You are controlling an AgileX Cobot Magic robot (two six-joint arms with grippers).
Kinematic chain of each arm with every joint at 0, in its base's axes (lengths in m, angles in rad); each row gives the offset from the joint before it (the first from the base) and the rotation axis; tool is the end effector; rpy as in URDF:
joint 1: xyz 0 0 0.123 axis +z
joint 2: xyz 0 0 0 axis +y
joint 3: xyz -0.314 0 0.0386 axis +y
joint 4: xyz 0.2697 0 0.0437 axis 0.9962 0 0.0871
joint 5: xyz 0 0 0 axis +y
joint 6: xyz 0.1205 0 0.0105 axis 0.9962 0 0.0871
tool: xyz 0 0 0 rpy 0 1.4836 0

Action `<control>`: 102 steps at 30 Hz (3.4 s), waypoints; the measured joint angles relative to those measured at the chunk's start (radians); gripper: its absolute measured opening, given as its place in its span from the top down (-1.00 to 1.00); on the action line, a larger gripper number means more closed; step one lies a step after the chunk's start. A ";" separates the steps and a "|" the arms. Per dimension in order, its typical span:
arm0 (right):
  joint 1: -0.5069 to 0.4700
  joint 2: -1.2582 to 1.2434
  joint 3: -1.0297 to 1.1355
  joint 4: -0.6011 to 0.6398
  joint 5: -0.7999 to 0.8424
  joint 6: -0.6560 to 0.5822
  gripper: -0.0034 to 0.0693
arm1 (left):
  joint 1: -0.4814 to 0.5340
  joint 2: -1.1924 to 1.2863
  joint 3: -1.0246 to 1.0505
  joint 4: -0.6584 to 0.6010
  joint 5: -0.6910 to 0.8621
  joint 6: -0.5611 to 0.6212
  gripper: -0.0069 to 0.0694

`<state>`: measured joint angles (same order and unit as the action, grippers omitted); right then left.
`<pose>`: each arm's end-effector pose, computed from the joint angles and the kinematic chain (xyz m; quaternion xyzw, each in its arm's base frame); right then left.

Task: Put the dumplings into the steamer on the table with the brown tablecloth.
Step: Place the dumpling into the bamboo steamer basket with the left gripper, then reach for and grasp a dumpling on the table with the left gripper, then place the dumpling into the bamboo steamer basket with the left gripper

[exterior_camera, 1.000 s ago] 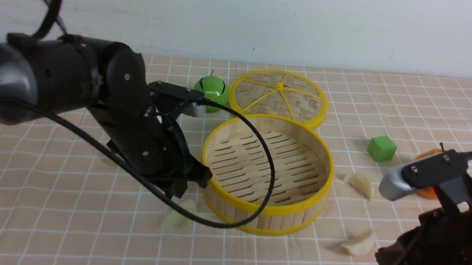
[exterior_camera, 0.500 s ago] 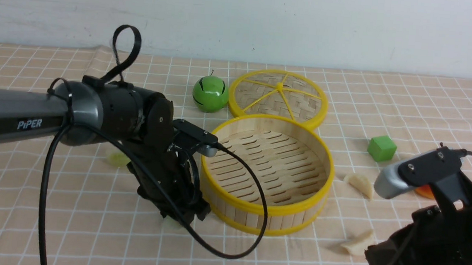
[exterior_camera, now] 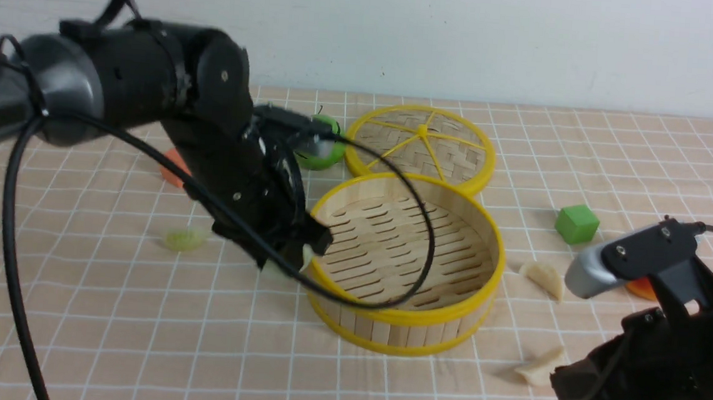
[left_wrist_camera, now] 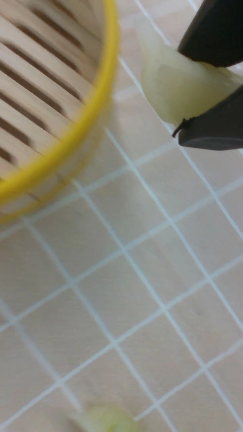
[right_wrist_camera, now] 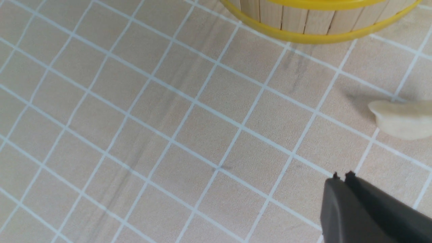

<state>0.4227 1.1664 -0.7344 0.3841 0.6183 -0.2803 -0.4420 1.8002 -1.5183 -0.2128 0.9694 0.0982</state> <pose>0.2135 0.1249 0.2591 -0.2142 0.9191 0.1726 0.2821 0.3783 -0.2023 0.2780 0.2202 0.9495 -0.1308 0.1811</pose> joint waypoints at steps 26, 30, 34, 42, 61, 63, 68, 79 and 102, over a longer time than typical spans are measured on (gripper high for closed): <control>0.000 0.001 0.000 0.007 -0.021 0.000 0.82 | -0.020 0.209 -0.087 -0.028 -0.356 -0.041 -0.52; 0.000 0.001 0.000 0.009 -0.010 0.000 0.82 | -0.020 0.112 -0.087 0.154 -0.310 -0.047 -0.57; 0.000 0.001 0.000 0.009 -0.006 0.000 0.82 | -0.011 0.047 -0.088 0.430 -0.200 -0.150 -0.54; 0.000 0.002 0.000 0.024 0.000 0.000 0.82 | 0.128 0.150 -0.089 0.551 -0.088 -0.357 -0.30; 0.000 0.002 0.000 0.030 -0.016 0.000 0.82 | 0.178 0.245 -0.089 0.422 -0.126 -0.028 -0.04; 0.000 0.002 0.000 0.030 -0.016 0.000 0.81 | 0.178 0.263 -0.089 0.422 -0.161 -0.020 -0.07; 0.000 0.002 0.000 0.030 -0.016 0.000 0.80 | 0.178 0.303 -0.089 0.423 -0.190 -0.017 -0.09; 0.000 0.002 0.000 0.030 -0.014 0.000 0.78 | 0.178 0.328 -0.096 0.516 -0.170 -0.287 0.40; 0.000 0.002 0.000 0.033 -0.014 0.000 0.73 | 0.178 0.202 -0.093 0.360 -0.050 -0.407 0.85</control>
<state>0.4227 1.1681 -0.7344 0.4170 0.6044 -0.2803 -0.2645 2.0021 -1.6112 0.1476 0.9191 -0.3092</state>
